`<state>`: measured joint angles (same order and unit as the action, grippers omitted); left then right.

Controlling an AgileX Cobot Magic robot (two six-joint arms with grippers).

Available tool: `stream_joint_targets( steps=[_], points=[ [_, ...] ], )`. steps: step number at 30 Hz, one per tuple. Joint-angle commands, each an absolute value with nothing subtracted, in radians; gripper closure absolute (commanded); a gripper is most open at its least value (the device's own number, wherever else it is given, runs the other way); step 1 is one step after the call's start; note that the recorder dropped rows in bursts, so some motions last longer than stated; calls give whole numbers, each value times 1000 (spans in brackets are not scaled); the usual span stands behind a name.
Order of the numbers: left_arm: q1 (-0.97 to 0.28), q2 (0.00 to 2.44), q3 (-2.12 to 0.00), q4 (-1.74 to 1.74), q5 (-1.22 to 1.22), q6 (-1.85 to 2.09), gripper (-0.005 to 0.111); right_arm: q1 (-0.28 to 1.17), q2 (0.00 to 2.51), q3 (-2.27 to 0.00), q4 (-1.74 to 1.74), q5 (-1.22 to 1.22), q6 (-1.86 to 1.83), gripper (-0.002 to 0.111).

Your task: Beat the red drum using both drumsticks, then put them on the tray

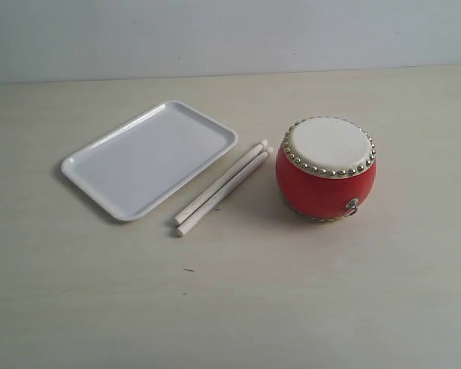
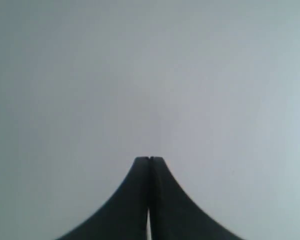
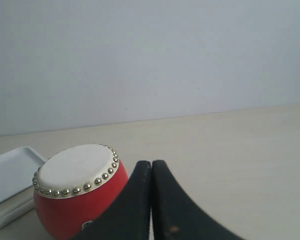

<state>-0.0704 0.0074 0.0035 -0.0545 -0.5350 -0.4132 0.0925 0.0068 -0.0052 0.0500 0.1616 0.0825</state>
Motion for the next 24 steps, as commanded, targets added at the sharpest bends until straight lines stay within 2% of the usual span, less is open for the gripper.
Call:
stream_joint_targets(
  steps=[1,5,13,19,24],
  points=[
    [-69,183,-130,-236,-622,-352,107,114,0,0,50,151,82,108],
    [-69,487,-367,-155,-516,-317,107,117,0,0,50,151,82,108],
    [-69,892,-887,207,51,-132,107,117,0,0,50,151,82,108],
    [-69,1085,-1143,421,372,36,107,117,0,0,50,151,82,108],
    [-69,1285,-1296,374,676,84,107,117,0,0,50,151,82,108]
  ],
)
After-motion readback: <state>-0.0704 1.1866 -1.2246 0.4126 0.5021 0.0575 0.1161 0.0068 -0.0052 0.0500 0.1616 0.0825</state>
